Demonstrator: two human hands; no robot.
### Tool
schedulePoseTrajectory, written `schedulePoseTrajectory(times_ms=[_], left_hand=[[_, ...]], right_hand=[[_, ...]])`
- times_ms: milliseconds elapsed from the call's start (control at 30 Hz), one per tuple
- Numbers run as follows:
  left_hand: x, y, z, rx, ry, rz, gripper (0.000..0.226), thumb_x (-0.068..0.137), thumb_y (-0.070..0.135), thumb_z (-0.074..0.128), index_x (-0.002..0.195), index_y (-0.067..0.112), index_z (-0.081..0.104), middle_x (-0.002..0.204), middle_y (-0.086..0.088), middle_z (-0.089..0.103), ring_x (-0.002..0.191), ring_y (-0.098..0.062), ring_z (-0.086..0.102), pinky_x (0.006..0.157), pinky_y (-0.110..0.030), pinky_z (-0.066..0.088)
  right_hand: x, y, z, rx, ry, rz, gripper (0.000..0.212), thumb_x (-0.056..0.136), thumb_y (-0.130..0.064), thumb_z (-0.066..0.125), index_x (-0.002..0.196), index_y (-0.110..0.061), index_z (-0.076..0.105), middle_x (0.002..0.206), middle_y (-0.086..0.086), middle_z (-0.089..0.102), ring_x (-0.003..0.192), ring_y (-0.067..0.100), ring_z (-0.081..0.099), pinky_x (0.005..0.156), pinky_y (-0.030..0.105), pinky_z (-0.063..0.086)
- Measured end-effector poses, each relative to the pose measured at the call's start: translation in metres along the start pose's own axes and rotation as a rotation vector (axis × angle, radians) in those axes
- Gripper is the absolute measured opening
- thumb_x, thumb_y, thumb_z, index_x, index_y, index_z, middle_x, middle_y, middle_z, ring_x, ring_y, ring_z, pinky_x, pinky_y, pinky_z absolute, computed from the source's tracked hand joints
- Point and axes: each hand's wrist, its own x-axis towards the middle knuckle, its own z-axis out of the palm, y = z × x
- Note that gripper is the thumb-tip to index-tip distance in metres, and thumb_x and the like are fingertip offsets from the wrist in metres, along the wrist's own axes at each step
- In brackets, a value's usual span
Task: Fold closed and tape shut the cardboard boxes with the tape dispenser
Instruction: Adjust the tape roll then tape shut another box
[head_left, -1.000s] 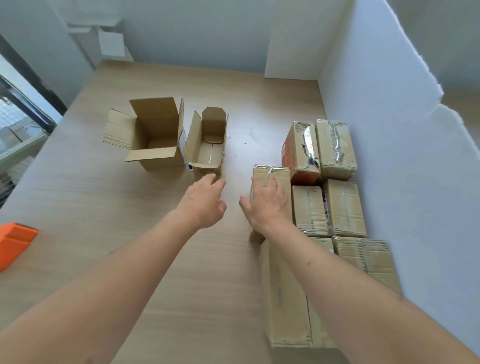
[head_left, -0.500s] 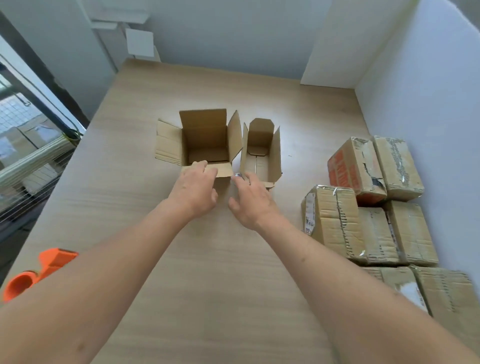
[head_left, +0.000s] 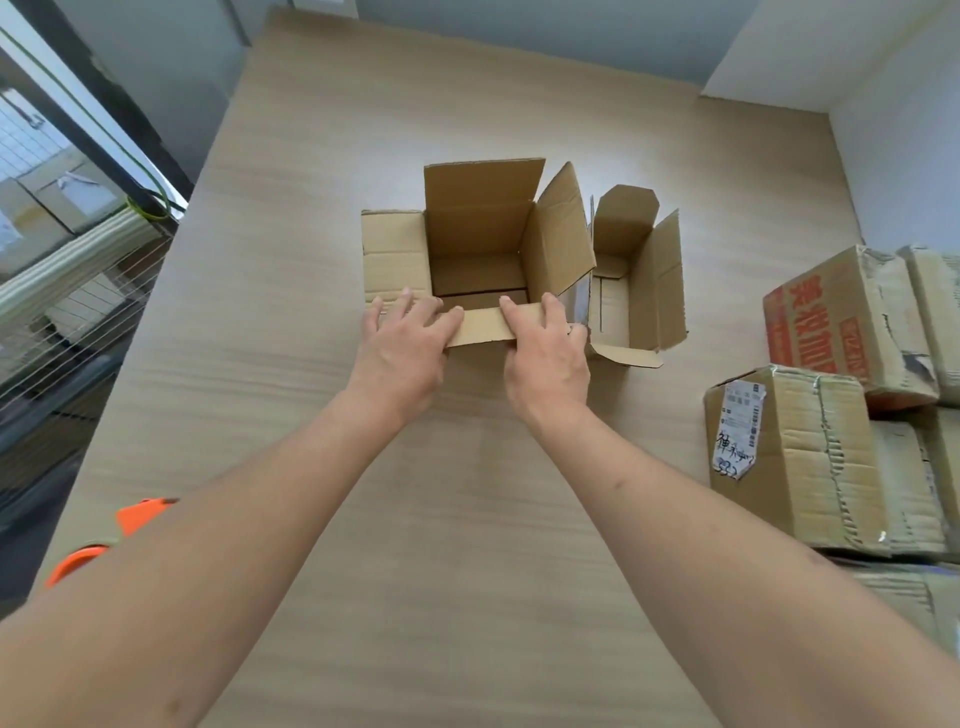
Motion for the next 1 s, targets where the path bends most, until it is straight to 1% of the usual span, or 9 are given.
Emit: schedulePoseTrajectory(times_ms=[167, 267, 367, 467, 567, 667, 767, 867, 1000], left_hand=[[-0.027, -0.012, -0.007, 0.054, 0.01, 0.03, 0.048, 0.092, 0.026, 0.063, 0.14, 0.026, 0.056, 0.134, -0.003, 0.057, 0.14, -0.035, 0.04, 0.117, -0.052, 0.02], [-0.048, -0.012, -0.011, 0.089, 0.007, 0.041, 0.04, 0.091, 0.028, 0.063, 0.131, 0.027, 0.063, 0.122, -0.001, 0.061, 0.131, -0.031, 0.046, 0.116, -0.052, 0.021], [-0.072, -0.006, -0.009, 0.104, 0.005, 0.017, 0.033, 0.091, 0.03, 0.062, 0.124, 0.029, 0.066, 0.119, 0.001, 0.059, 0.126, -0.028, 0.048, 0.115, -0.051, 0.019], [-0.101, 0.004, -0.005, 0.109, 0.01, -0.031, 0.031, 0.09, 0.031, 0.063, 0.121, 0.03, 0.067, 0.123, 0.002, 0.057, 0.127, -0.026, 0.047, 0.114, -0.049, 0.018], [-0.134, 0.013, -0.003, 0.127, -0.006, -0.071, 0.034, 0.088, 0.034, 0.065, 0.122, 0.031, 0.066, 0.131, -0.001, 0.055, 0.128, -0.027, 0.046, 0.11, -0.047, 0.023], [-0.165, 0.015, 0.0, 0.138, -0.045, -0.119, 0.046, 0.084, 0.041, 0.068, 0.129, 0.033, 0.063, 0.14, -0.003, 0.05, 0.134, -0.027, 0.042, 0.109, -0.043, 0.026], [-0.191, 0.012, 0.001, 0.113, -0.082, -0.166, 0.059, 0.081, 0.052, 0.068, 0.138, 0.036, 0.058, 0.147, -0.004, 0.045, 0.142, -0.026, 0.033, 0.115, -0.044, 0.027], [-0.215, 0.003, -0.002, 0.085, -0.12, -0.21, 0.066, 0.08, 0.066, 0.062, 0.139, 0.038, 0.058, 0.146, -0.005, 0.046, 0.142, -0.024, 0.035, 0.117, -0.046, 0.025], [-0.24, -0.013, -0.011, 0.115, -0.19, -0.207, 0.073, 0.077, 0.085, 0.035, 0.128, 0.041, 0.063, 0.137, 0.005, 0.052, 0.129, -0.019, 0.05, 0.106, -0.045, 0.028]], right_hand=[[-0.015, -0.012, 0.0, 0.04, -0.038, -0.053, 0.057, 0.099, -0.013, 0.049, 0.144, -0.048, 0.046, 0.159, 0.002, 0.028, 0.125, 0.033, 0.036, 0.088, 0.037, 0.044], [-0.035, -0.012, -0.001, 0.035, -0.05, -0.085, 0.043, 0.1, -0.02, 0.051, 0.135, -0.045, 0.055, 0.146, 0.004, 0.038, 0.12, 0.032, 0.039, 0.085, 0.036, 0.042], [-0.06, -0.008, 0.002, 0.019, -0.059, -0.125, 0.032, 0.1, -0.022, 0.053, 0.128, -0.038, 0.059, 0.136, 0.007, 0.042, 0.119, 0.033, 0.04, 0.078, 0.035, 0.036], [-0.087, -0.004, 0.005, 0.053, -0.063, -0.159, 0.027, 0.101, -0.026, 0.054, 0.126, -0.034, 0.061, 0.131, 0.007, 0.042, 0.121, 0.032, 0.038, 0.078, 0.035, 0.039], [-0.113, 0.0, 0.005, 0.08, -0.091, -0.225, 0.026, 0.1, -0.032, 0.054, 0.123, -0.032, 0.064, 0.131, 0.006, 0.041, 0.123, 0.031, 0.035, 0.085, 0.038, 0.048], [-0.135, 0.001, 0.006, 0.075, -0.136, -0.279, 0.024, 0.095, -0.031, 0.056, 0.116, -0.029, 0.069, 0.135, 0.005, 0.037, 0.127, 0.03, 0.031, 0.088, 0.039, 0.05], [-0.151, -0.001, 0.01, 0.053, -0.148, -0.317, 0.022, 0.093, -0.026, 0.057, 0.109, -0.028, 0.072, 0.14, 0.004, 0.034, 0.129, 0.029, 0.029, 0.091, 0.039, 0.051], [-0.162, -0.005, 0.012, 0.037, -0.156, -0.34, 0.026, 0.092, -0.017, 0.057, 0.108, -0.027, 0.075, 0.142, 0.003, 0.032, 0.127, 0.029, 0.031, 0.09, 0.037, 0.051], [-0.172, -0.02, 0.014, 0.056, -0.143, -0.341, 0.03, 0.086, -0.009, 0.06, 0.113, -0.022, 0.065, 0.145, 0.004, 0.03, 0.126, 0.029, 0.036, 0.088, 0.037, 0.05]])
